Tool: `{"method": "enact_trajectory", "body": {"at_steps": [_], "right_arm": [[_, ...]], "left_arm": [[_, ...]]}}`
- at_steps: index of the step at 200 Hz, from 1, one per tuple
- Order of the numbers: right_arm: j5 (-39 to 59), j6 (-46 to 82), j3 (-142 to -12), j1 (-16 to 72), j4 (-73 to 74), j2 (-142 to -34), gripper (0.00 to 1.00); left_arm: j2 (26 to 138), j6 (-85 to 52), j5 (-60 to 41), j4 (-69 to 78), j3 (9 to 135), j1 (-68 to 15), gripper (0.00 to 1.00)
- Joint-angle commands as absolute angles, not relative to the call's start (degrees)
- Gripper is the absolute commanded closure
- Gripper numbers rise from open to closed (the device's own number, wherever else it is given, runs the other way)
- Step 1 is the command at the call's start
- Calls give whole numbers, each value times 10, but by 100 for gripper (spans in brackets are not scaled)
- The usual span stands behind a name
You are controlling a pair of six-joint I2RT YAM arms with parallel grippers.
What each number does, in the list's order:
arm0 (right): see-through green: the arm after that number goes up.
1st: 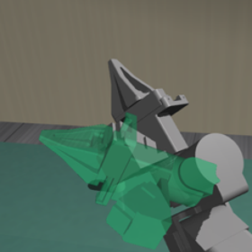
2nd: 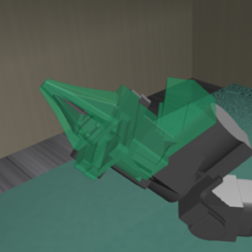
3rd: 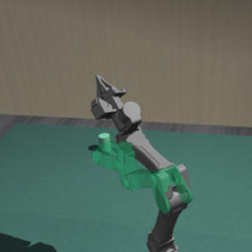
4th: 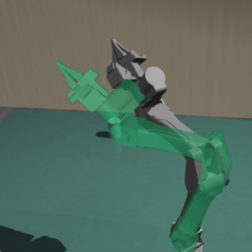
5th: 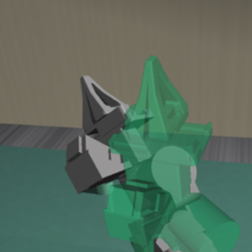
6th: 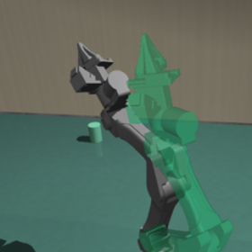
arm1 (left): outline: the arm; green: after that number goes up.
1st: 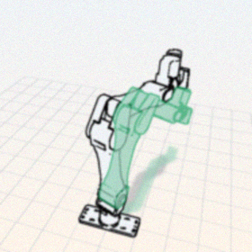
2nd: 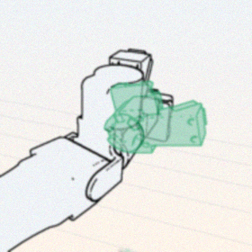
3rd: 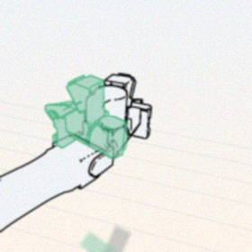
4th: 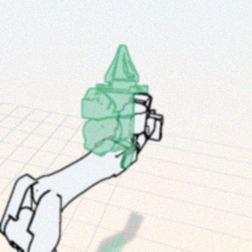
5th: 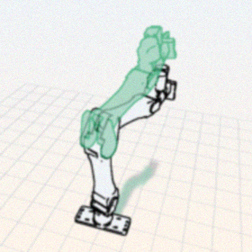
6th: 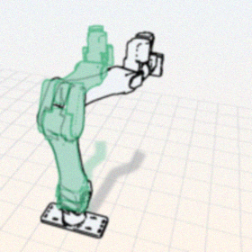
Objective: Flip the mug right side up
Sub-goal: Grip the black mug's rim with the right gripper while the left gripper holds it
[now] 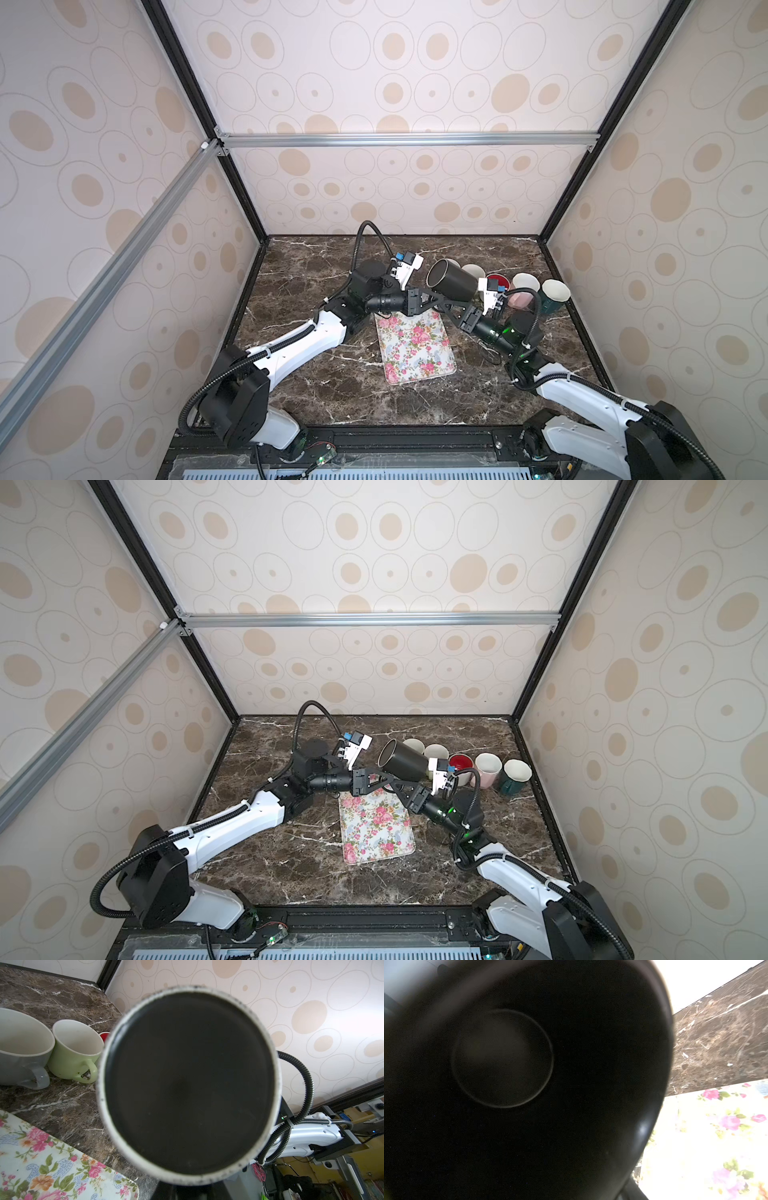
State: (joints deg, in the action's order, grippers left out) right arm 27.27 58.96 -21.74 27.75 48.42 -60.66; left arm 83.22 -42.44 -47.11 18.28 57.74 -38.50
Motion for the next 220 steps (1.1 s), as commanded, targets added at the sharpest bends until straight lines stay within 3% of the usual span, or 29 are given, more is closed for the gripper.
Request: {"method": "enact_trajectory", "body": {"at_steps": [1,74,133,150,184,191,207,220], "right_arm": [[285,582,-243,280,545,-602,53],[298,567,-256,281,576,-606,56],[300,542,-247,281,610,-600,62],[301,544,-249,281,617,-601,69],[308,553,-256,281,631,-616,69],[310,555,-257,281,631,-618,73],[306,555,-257,281,630,-620,92],[301,551,-258,282,615,-619,96]], "left_arm": [[813,-435,-516,227,563,-379,100],[825,-434,-515,226,548,-370,100],[831,-459,-532,260,512,-370,100],[838,-458,-532,258,509,-369,100],[841,-448,-534,251,518,-369,100],[841,-442,-532,240,523,-369,100],[842,-424,-527,215,531,-369,100],[844,-414,-522,201,535,-368,100]]}}
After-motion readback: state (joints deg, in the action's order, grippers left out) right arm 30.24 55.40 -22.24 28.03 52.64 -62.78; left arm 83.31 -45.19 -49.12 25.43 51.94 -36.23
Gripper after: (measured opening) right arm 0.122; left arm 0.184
